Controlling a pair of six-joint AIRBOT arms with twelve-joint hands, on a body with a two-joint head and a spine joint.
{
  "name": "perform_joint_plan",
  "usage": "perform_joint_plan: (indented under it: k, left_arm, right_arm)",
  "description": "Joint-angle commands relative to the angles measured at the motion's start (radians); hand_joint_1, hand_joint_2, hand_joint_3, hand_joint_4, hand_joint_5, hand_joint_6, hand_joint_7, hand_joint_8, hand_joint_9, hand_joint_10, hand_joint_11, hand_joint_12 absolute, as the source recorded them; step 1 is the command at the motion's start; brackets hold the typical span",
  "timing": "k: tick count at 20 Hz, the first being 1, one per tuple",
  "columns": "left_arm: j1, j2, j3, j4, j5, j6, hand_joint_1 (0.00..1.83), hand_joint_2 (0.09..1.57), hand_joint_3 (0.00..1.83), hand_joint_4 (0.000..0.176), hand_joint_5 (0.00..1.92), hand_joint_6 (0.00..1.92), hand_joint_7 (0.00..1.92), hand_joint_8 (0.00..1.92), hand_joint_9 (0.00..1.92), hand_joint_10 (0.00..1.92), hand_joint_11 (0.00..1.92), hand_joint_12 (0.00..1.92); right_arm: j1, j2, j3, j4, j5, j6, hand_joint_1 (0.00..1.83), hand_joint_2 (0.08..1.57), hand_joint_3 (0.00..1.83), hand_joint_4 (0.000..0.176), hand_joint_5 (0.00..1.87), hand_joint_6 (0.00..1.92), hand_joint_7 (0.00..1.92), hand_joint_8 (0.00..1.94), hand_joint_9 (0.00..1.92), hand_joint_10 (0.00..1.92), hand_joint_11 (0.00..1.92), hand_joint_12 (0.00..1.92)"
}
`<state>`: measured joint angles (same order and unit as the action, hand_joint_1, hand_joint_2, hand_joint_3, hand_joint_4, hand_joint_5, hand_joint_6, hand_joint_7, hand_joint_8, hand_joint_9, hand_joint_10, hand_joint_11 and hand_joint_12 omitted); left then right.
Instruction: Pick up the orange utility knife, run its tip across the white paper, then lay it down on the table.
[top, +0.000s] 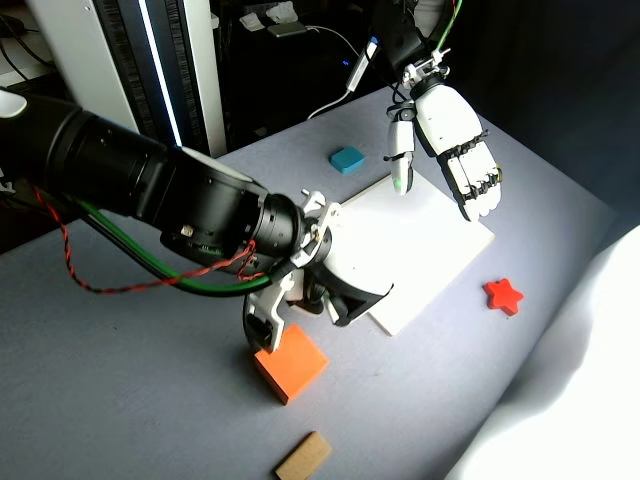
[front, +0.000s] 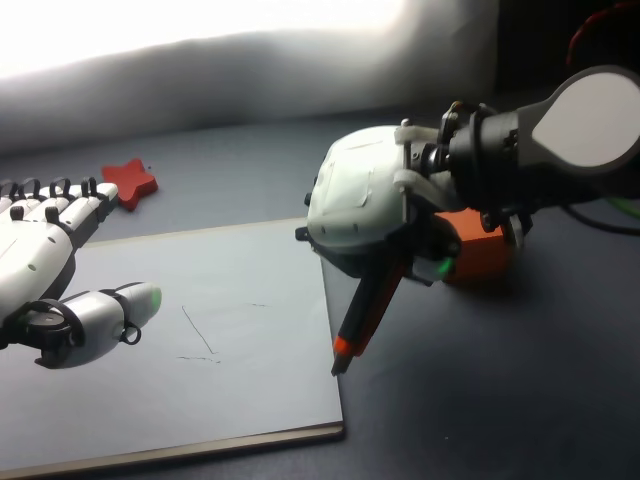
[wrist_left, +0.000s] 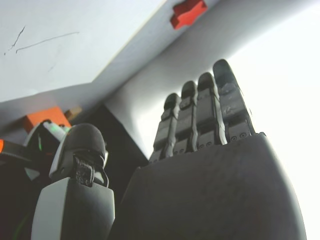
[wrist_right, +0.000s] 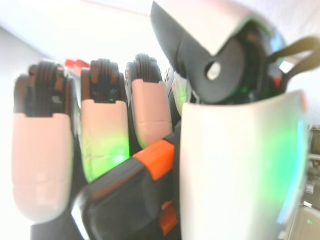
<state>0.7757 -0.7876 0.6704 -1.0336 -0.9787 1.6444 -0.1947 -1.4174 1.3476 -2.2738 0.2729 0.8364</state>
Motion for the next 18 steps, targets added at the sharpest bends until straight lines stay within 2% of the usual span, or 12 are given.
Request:
perform_joint_plan:
  k: [1, 2, 4, 5, 6, 7, 9, 11, 15, 18]
  left_arm:
    - [-0.01, 0.004, 0.007, 0.048, -0.096, -0.004, 0.1, 1.33, 0.0, 0.023, 0.0, 0.0, 0.02, 0.0, 0.02, 0.0, 0.0, 0.18]
    - [-0.01, 0.004, 0.007, 0.048, -0.096, -0.004, 0.11, 1.33, 0.0, 0.021, 0.0, 0.0, 0.02, 0.0, 0.01, 0.0, 0.0, 0.15]
    - [-0.01, 0.004, 0.009, 0.048, -0.096, -0.007, 0.12, 1.32, 0.0, 0.021, 0.01, 0.0, 0.04, 0.0, 0.02, 0.0, 0.0, 0.18]
    - [-0.01, 0.004, 0.009, 0.048, -0.096, -0.008, 0.09, 1.33, 0.0, 0.021, 0.0, 0.0, 0.02, 0.0, 0.0, 0.0, 0.0, 0.12]
    - [-0.01, 0.004, 0.009, 0.048, -0.096, -0.009, 0.09, 1.33, 0.0, 0.021, 0.0, 0.0, 0.02, 0.0, 0.0, 0.0, 0.0, 0.12]
    - [-0.01, 0.004, 0.009, 0.048, -0.096, -0.01, 0.08, 1.33, 0.0, 0.021, 0.0, 0.0, 0.02, 0.0, 0.01, 0.0, 0.0, 0.14]
    - [-0.01, 0.004, 0.008, 0.047, -0.096, -0.013, 0.1, 1.33, 0.0, 0.02, 0.0, 0.0, 0.03, 0.0, 0.01, 0.0, 0.0, 0.11]
    - [-0.01, 0.004, 0.008, 0.046, -0.096, -0.016, 0.08, 1.33, 0.0, 0.021, 0.0, 0.0, 0.03, 0.0, 0.01, 0.0, 0.0, 0.11]
    - [-0.01, 0.004, 0.006, 0.042, -0.096, -0.018, 0.07, 1.34, 0.0, 0.019, 0.0, 0.0, 0.03, 0.0, 0.01, 0.0, 0.0, 0.14]
    - [-0.01, 0.004, 0.006, 0.039, -0.096, -0.018, 0.07, 1.33, 0.0, 0.019, 0.0, 0.0, 0.04, 0.0, 0.0, 0.0, 0.0, 0.13]
  right_arm:
    - [0.024, 0.01, -0.008, 0.013, -0.056, 0.001, 1.52, 0.96, 0.96, 0.176, 1.69, 1.92, 1.92, 1.94, 1.92, 1.92, 1.92, 1.92]
    - [0.033, 0.017, -0.016, 0.071, -0.055, -0.032, 1.52, 0.96, 0.96, 0.176, 1.68, 1.92, 1.92, 1.94, 1.92, 1.92, 1.92, 1.92]
    - [0.049, 0.028, -0.019, 0.295, -0.041, -0.18, 1.51, 0.96, 0.95, 0.176, 1.69, 1.92, 1.91, 1.94, 1.92, 1.92, 1.92, 1.92]
    - [0.051, 0.032, -0.01, 0.53, 0.006, -0.417, 1.5, 0.96, 0.95, 0.176, 1.67, 1.92, 1.9, 1.94, 1.92, 1.92, 1.92, 1.92]
    - [0.049, 0.033, -0.004, 0.667, 0.046, -0.563, 1.5, 0.96, 0.95, 0.176, 1.67, 1.92, 1.9, 1.94, 1.92, 1.92, 1.92, 1.92]
    - [0.047, 0.033, 0.003, 0.831, 0.09, -0.754, 1.51, 0.95, 0.95, 0.176, 1.65, 1.92, 1.88, 1.94, 1.92, 1.92, 1.92, 1.92]
    - [0.041, 0.029, 0.003, 0.967, 0.09, -0.936, 1.47, 0.96, 0.96, 0.176, 1.63, 1.92, 1.87, 1.94, 1.92, 1.92, 1.92, 1.92]
    - [0.014, 0.01, 0.006, 1.272, 0.095, -1.313, 1.47, 0.98, 0.95, 0.176, 1.67, 1.92, 1.87, 1.94, 1.92, 1.92, 1.92, 1.92]
    - [-0.033, -0.031, 0.01, 1.428, 0.14, -1.536, 1.48, 0.97, 0.95, 0.176, 1.62, 1.92, 1.86, 1.94, 1.92, 1.92, 1.92, 1.92]
    - [-0.061, -0.086, 0.06, 1.451, 0.232, -1.62, 1.47, 0.97, 0.95, 0.176, 1.61, 1.92, 1.86, 1.94, 1.92, 1.92, 1.92, 1.92]
